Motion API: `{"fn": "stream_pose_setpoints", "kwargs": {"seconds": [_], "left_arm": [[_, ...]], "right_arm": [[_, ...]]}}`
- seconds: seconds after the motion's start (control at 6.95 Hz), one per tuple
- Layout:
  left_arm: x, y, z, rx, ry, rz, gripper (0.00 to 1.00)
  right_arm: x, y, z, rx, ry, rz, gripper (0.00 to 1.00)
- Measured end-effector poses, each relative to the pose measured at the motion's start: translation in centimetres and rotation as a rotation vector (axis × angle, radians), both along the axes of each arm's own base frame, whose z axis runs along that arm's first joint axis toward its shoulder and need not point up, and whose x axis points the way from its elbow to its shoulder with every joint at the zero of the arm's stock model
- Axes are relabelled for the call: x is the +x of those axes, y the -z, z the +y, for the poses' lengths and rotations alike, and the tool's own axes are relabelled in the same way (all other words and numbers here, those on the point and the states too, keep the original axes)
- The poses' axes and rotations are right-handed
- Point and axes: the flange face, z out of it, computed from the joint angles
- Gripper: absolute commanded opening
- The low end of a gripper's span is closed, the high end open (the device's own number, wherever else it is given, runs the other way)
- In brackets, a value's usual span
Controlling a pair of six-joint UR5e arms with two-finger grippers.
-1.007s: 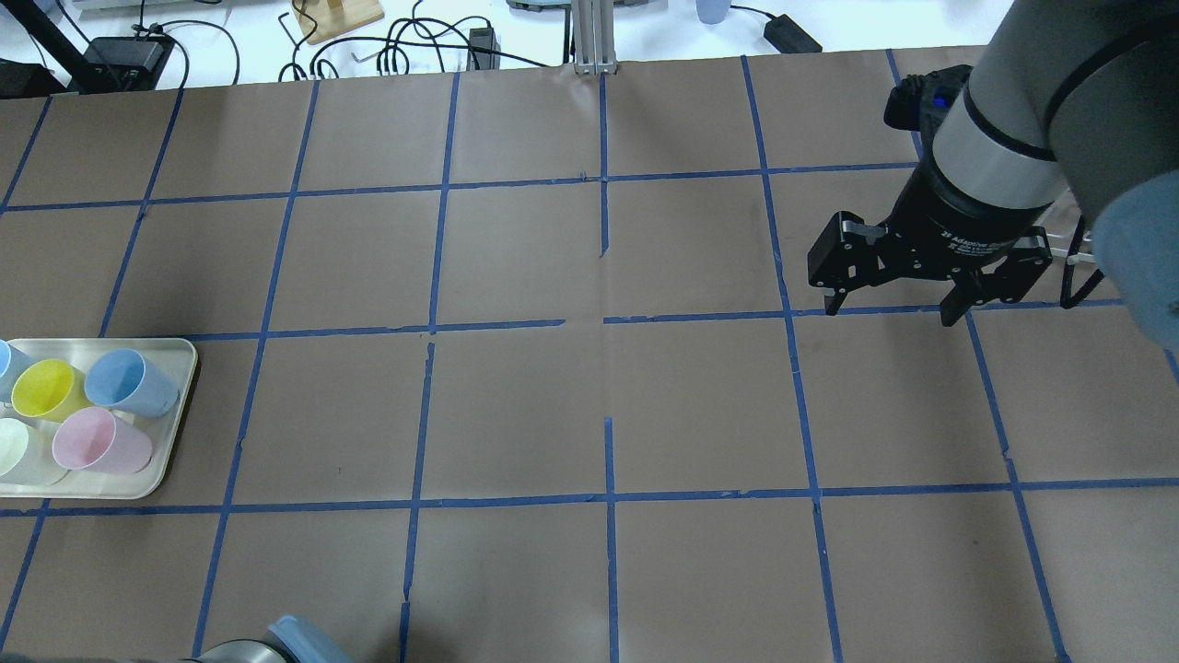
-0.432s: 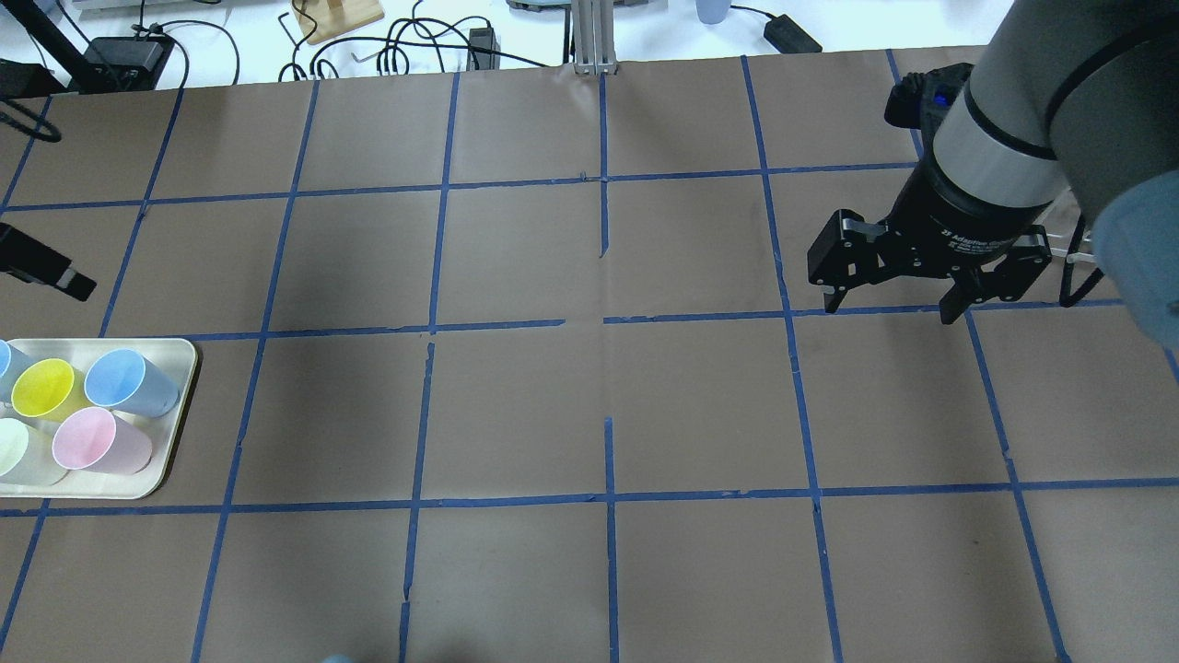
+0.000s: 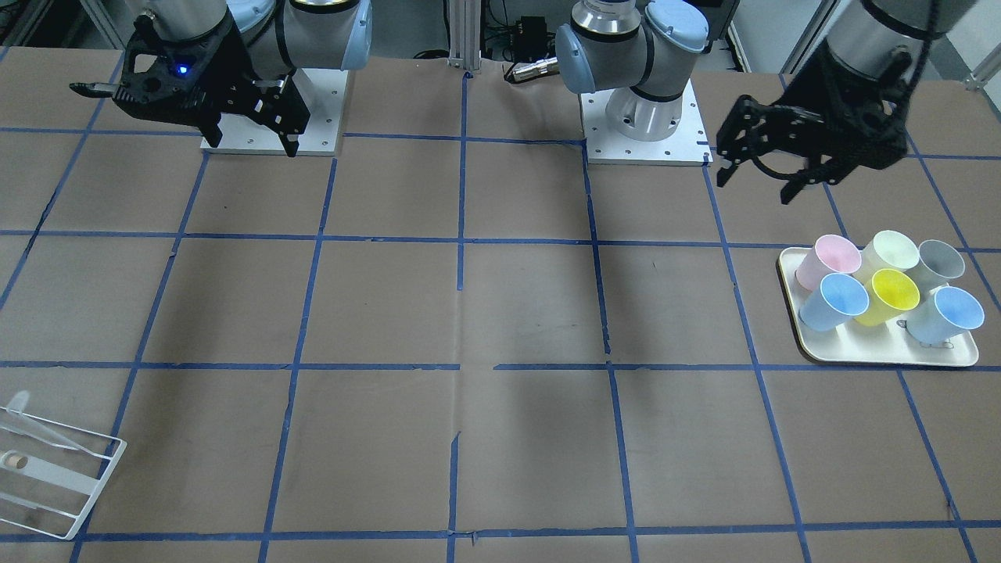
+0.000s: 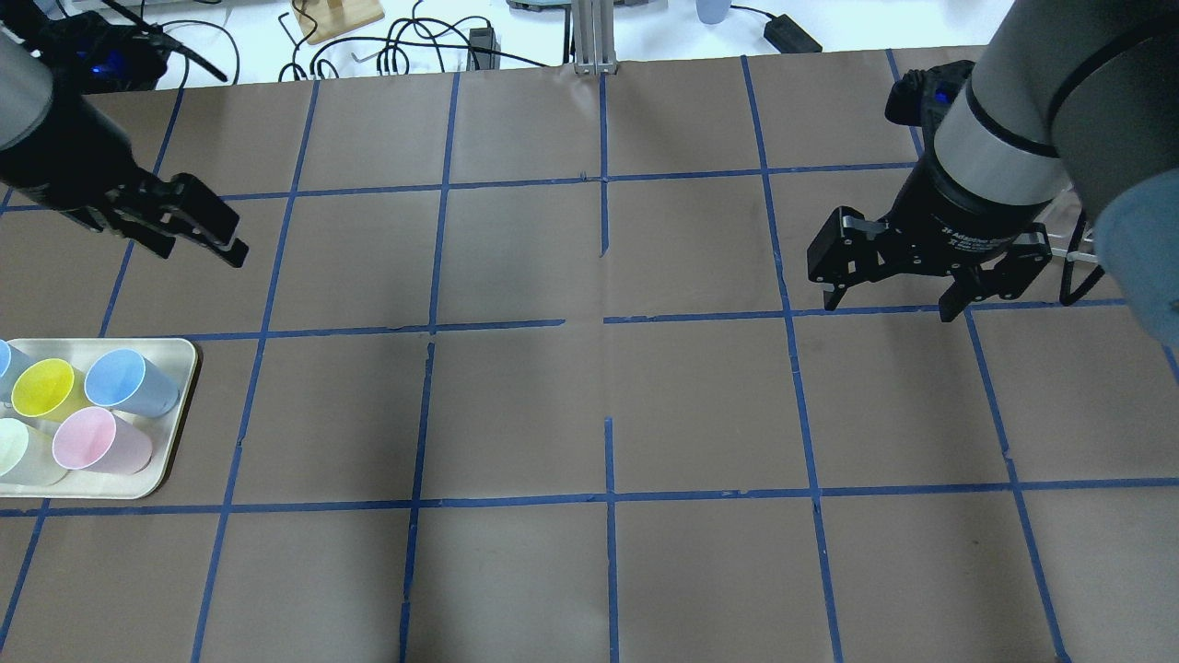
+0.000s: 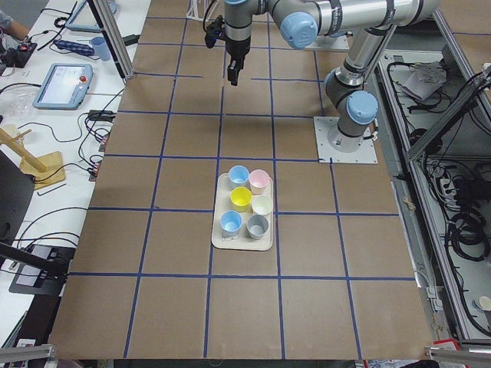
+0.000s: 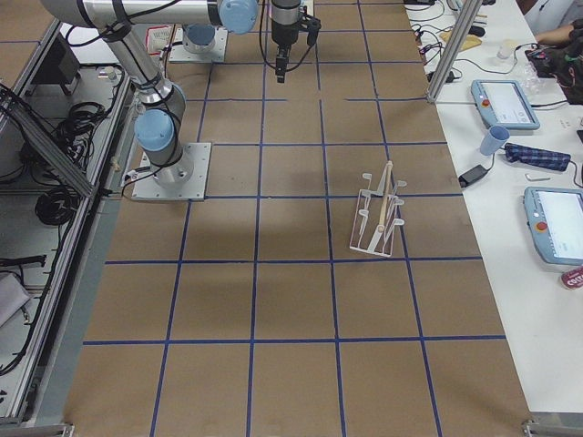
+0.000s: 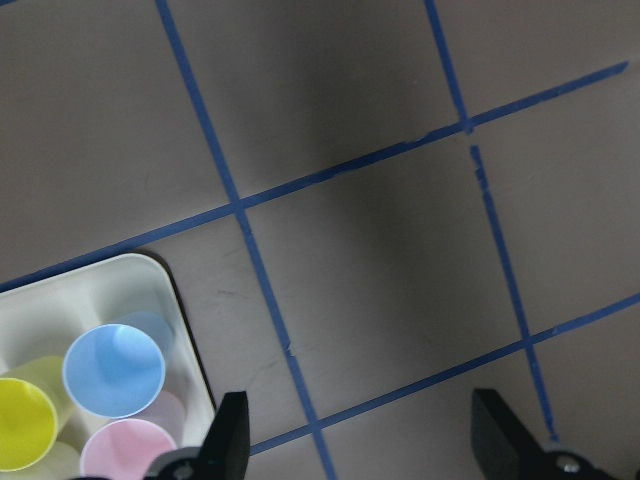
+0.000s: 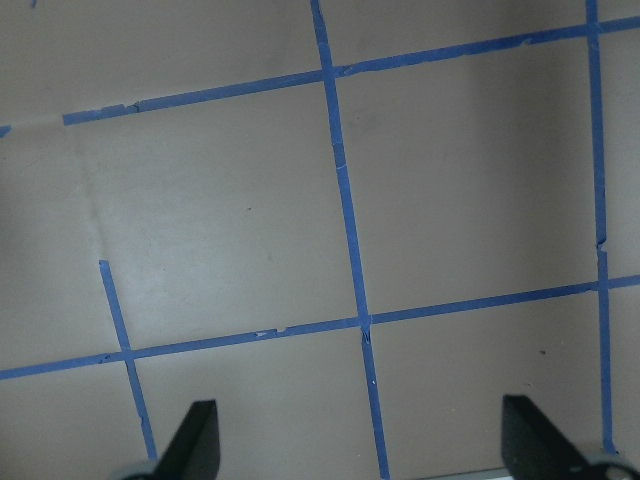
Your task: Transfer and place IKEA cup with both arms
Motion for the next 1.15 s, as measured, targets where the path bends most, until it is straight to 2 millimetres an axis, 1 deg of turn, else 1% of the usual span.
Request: {"fn": "stream_pose_setpoints", "kwargs": {"seconds": [0.14,0.29,0.43,0.58,0.72,0.86,1.15], "left_arm": [[-3.8,-0.2,0.7,0.007,-0.08,0.001,1.0],[-6.7,-0.3,1.4,0.013,-0.143,0.001,1.0],[-8.8,-0.3,1.9,0.016,-0.194,0.002,1.0],[-10.1,-0.5,2.1,0.006,-0.228,-0.001,1.0],[-10.6,-0.8,2.0,-0.021,-0.239,-0.033,1.0],[-10.5,-1.1,1.7,-0.04,-0.241,-0.081,1.0],[-10.3,-1.6,1.3,-0.054,-0.246,-0.109,1.0]], "right_arm": [[0.0,0.0,0.0,-0.001,0.001,0.0,1.0],[0.0,-0.1,0.0,-0.002,0.001,0.0,1.0],[0.0,-0.1,0.0,-0.003,0.001,0.001,1.0],[0.0,-0.1,-0.1,-0.003,0.001,0.0,1.0],[0.0,-0.1,-0.1,-0.003,0.001,-0.001,1.0],[0.0,-0.1,-0.1,-0.003,0.001,-0.001,1.0],[0.0,-0.2,-0.1,-0.005,0.001,-0.002,1.0]]}}
